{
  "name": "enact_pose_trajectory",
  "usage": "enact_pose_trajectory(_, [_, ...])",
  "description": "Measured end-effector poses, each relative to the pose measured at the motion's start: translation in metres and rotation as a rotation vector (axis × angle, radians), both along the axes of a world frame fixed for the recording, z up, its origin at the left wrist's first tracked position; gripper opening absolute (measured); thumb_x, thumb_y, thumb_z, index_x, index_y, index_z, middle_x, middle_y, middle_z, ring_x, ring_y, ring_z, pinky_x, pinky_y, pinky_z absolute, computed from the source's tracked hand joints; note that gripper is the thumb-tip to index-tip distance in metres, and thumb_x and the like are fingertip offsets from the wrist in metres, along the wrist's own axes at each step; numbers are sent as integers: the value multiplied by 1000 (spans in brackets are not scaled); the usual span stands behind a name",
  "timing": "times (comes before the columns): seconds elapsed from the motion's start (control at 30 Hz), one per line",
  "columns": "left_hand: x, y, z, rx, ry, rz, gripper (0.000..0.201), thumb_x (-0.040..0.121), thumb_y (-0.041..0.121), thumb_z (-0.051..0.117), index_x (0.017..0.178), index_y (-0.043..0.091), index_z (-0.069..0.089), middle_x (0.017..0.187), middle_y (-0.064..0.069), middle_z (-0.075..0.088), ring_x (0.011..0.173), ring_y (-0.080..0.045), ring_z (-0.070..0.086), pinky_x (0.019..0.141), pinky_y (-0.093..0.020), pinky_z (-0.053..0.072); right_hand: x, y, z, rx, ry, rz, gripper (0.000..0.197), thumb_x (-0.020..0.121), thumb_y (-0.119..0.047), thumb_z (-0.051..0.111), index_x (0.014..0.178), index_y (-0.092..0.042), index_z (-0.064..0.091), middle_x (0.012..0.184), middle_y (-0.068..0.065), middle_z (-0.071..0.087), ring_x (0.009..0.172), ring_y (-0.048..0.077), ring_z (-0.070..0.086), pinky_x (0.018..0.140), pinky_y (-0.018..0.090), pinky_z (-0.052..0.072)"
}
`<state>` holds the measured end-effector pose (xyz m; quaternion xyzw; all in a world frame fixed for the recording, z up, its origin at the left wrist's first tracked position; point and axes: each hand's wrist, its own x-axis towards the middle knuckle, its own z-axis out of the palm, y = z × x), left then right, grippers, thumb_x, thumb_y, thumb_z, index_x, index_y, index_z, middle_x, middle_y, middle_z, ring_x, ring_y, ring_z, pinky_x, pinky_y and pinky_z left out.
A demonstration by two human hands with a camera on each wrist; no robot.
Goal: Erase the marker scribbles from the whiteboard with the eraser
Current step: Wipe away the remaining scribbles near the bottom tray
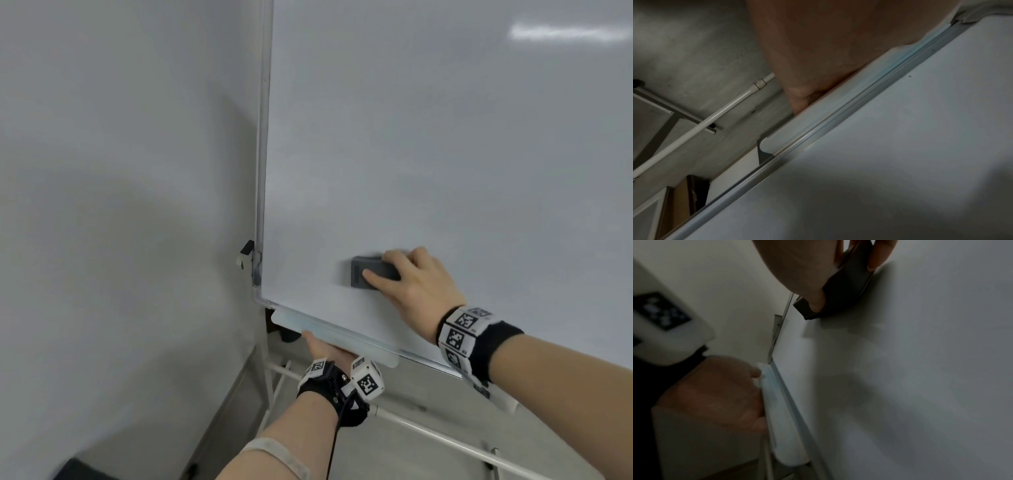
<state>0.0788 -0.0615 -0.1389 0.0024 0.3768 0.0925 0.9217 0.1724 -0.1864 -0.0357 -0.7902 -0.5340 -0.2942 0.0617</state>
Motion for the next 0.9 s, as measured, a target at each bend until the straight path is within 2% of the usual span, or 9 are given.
enact_pose_trajectory(0.1, [-4, -2, -2, 23, -21, -8, 81, 85, 76, 34, 129, 11, 54, 116, -22, 61, 104, -40, 56, 77, -49, 43, -13, 2, -27, -43, 87, -16, 49, 74, -13, 81, 119, -29, 69, 117, 9, 60, 89, 35, 51, 66, 45, 51])
enact_pose_trajectory(0.23, [-9, 1, -19, 95, -41, -48, 92, 80, 78, 35, 138, 8, 50, 132, -27, 57, 123, -45, 51, 107, -54, 35, -32, 3, -50, -88, 221, -43, 43, 74, -25, 80, 116, -21, 69, 114, 6, 64, 93, 35, 56, 66, 46, 56])
enact_pose_trajectory(0.3, [-13, 1, -30, 136, -37, -78, 96, 78, 81, 33, 139, 9, 51, 135, -27, 55, 127, -44, 49, 112, -55, 31, -42, 1, -59, -119, 314, -83, 43, 76, -31, 78, 116, -19, 68, 116, 4, 64, 97, 34, 57, 66, 46, 58])
enact_pose_trajectory(0.37, [-18, 1, -36, 163, -8, -103, 99, 79, 85, 28, 137, 9, 53, 135, -25, 56, 127, -42, 50, 110, -53, 34, -53, 1, -67, -164, 428, -133, 44, 81, -33, 75, 121, -18, 65, 122, 2, 62, 107, 33, 54, 73, 47, 58])
enact_pose_trajectory(0.43, [-21, 0, -39, 155, -8, -115, 99, 80, 85, 28, 136, 7, 52, 134, -25, 56, 126, -40, 50, 106, -50, 37, -64, 3, -74, -209, 532, -190, 44, 89, -37, 66, 127, -18, 60, 131, 0, 57, 120, 31, 46, 87, 45, 55])
enact_pose_trajectory(0.53, [-26, 3, -39, 120, -29, -127, 96, 85, 80, 29, 133, 0, 51, 125, -27, 59, 116, -38, 54, 91, -48, 43, -78, 9, -84, -243, 632, -253, 45, 97, -41, 55, 136, -19, 51, 141, -2, 47, 132, 25, 35, 100, 39, 48])
enact_pose_trajectory(0.67, [-32, 6, -37, 94, -49, -139, 94, 87, 77, 32, 131, -4, 51, 121, -28, 61, 112, -37, 57, 98, -42, 42, -86, 20, -96, -272, 687, -301, 47, 100, -41, 50, 140, -19, 43, 144, 1, 39, 135, 23, 30, 101, 36, 46])
enact_pose_trajectory(0.8, [-34, 9, -40, 95, -26, -141, 90, 85, 74, 37, 140, 4, 47, 133, -22, 56, 109, -33, 56, 79, -43, 44, -82, 25, -106, -281, 660, -322, 44, 99, -38, 51, 137, -18, 45, 142, 3, 39, 132, 23, 32, 97, 37, 49])
enact_pose_trajectory(0.9, [-38, 14, -45, 145, -7, -166, 86, 85, 74, 36, 137, 8, 54, 123, -17, 64, 98, -31, 59, 82, -42, 46, -81, 24, -116, -271, 624, -316, 42, 97, -32, 54, 136, -16, 48, 142, 4, 40, 131, 25, 34, 93, 39, 52])
